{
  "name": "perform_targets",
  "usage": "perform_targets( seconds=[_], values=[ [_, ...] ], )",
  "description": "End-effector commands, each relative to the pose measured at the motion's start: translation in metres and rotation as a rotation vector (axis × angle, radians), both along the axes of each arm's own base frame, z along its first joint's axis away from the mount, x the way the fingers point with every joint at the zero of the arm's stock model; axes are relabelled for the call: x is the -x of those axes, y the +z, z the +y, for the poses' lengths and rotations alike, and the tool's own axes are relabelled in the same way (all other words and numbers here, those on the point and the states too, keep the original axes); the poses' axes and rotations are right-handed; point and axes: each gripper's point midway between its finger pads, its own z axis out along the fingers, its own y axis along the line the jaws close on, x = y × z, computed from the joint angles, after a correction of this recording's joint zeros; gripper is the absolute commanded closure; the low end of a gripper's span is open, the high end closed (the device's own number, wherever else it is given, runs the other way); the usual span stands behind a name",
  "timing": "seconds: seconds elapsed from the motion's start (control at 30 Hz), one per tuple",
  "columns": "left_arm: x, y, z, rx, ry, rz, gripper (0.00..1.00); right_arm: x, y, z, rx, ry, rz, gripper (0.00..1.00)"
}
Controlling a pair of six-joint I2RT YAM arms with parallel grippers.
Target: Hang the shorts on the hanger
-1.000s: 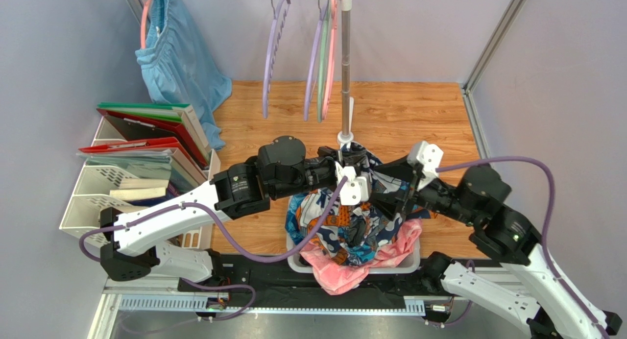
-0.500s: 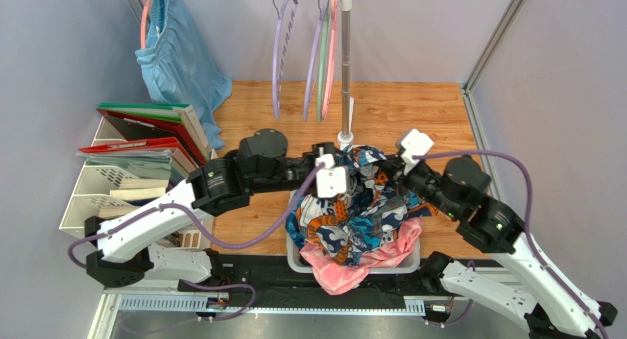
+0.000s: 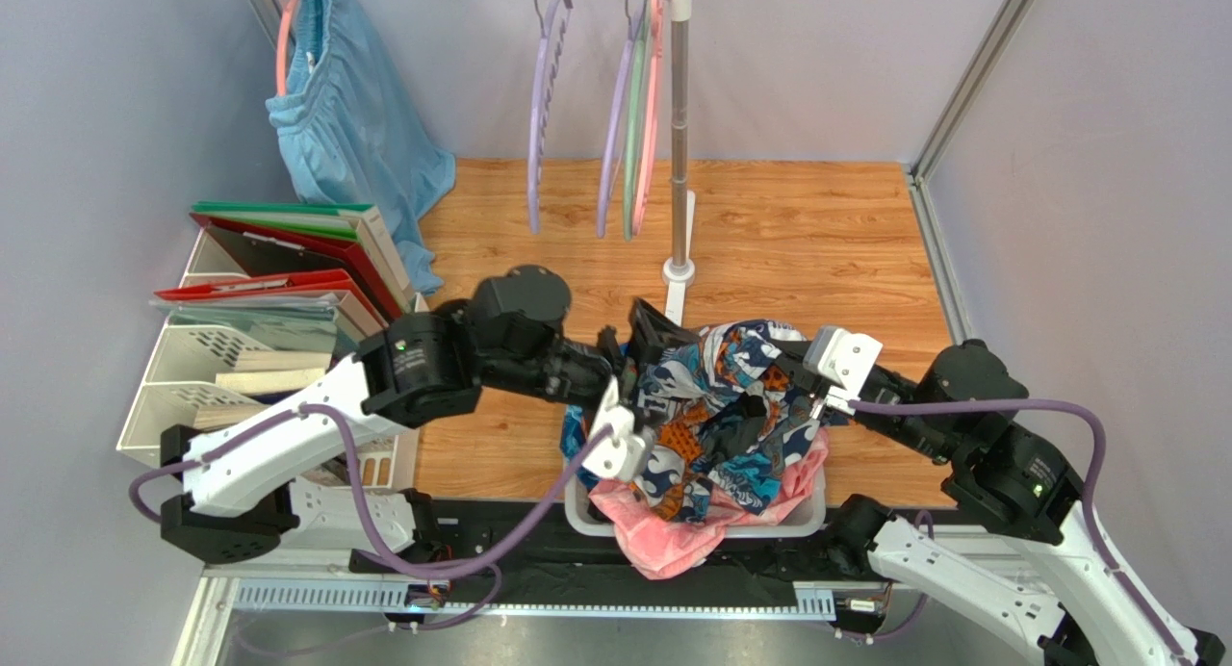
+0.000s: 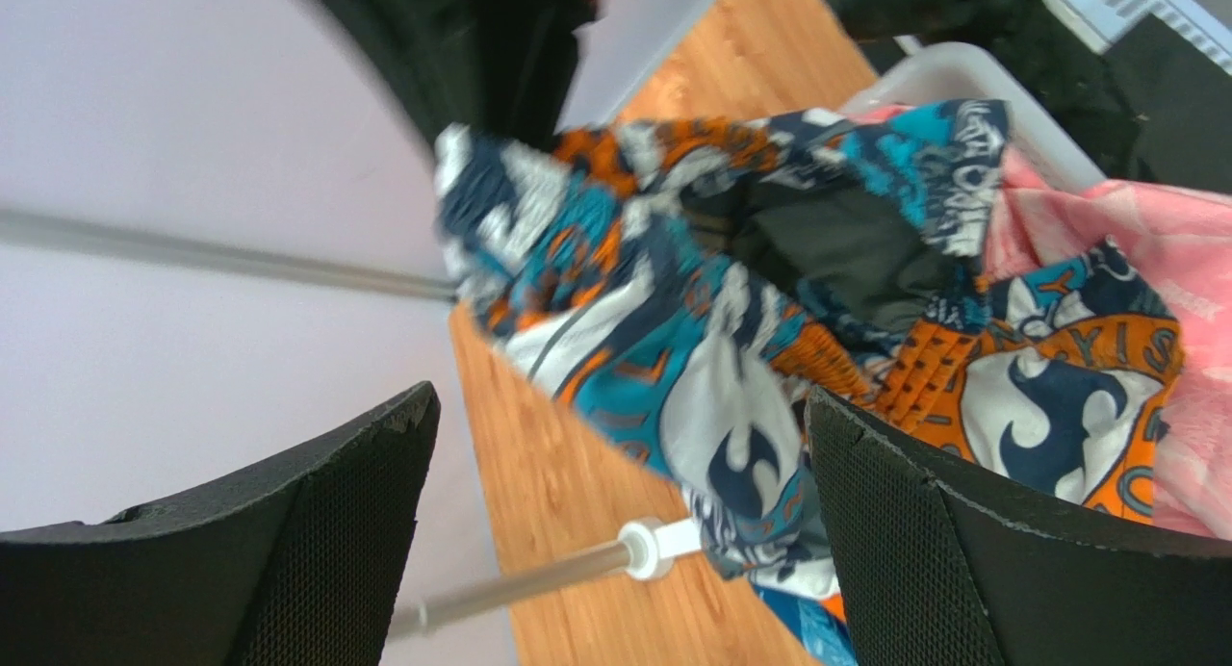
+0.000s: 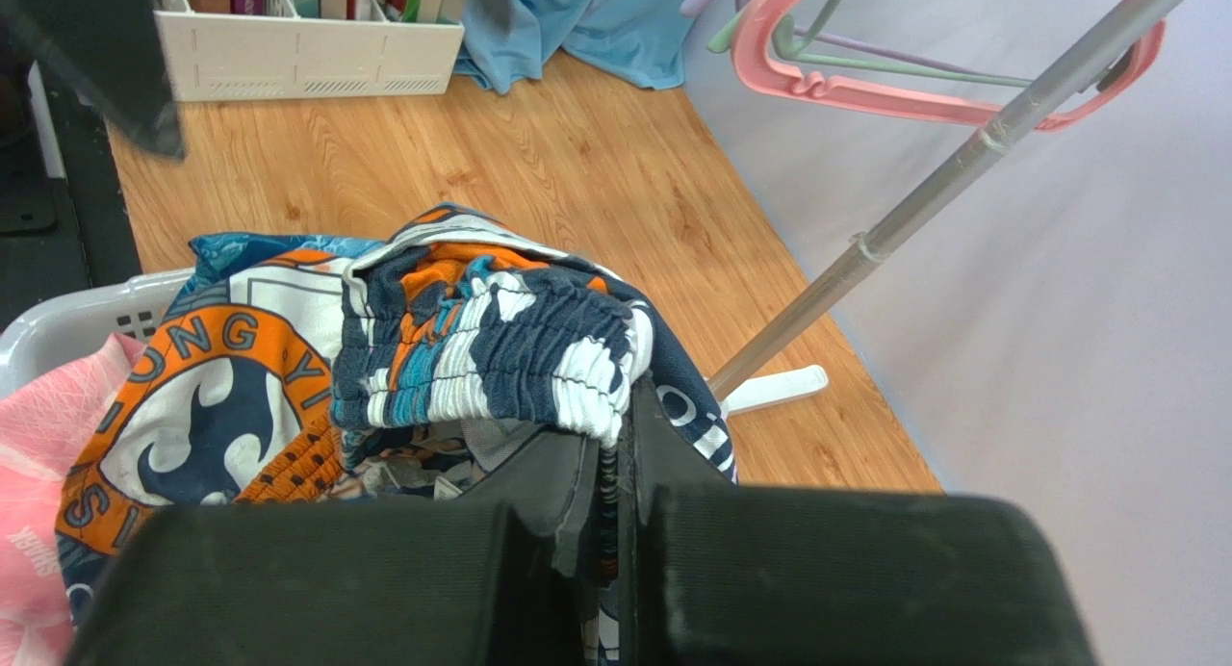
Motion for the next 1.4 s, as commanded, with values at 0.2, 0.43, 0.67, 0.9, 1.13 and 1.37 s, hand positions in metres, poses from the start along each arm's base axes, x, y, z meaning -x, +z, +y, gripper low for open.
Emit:
perform_targets(
  seconds=[0.2,0.43,0.67,0.9,1.13,1.37],
  values=[
    [0.005,-0.022,-0.053,0.104,-0.017,-0.312,0.01,0.008,0.018,0.007,-0.056,0.060,-0.049,1.00],
    [-0.018,0.007,-0.064,0.242,0.130,-0.371,0.69,0.011,0.007,0.004,-0.040,0.064,-0.049,1.00],
    [-0.012,0.033,-0.050,0.347,0.130,-0.390,1.00,0.003,-0.005,0.004,-0.020,0.032,-0.038,1.00],
    [0.005,0.029,-0.030,0.316,0.057,-0.351,1.00,-0.010,-0.010,0.000,-0.013,-0.037,-0.039,1.00],
    [0.001,-0.029,-0.021,0.093,0.039,-0.307,0.01,-0.004,0.007,-0.002,-0.062,-0.023,-0.055,1.00],
    [-0.006,-0.029,-0.045,0.090,0.036,-0.326,0.01,0.009,0.011,0.002,-0.070,0.043,-0.055,1.00]
  ],
)
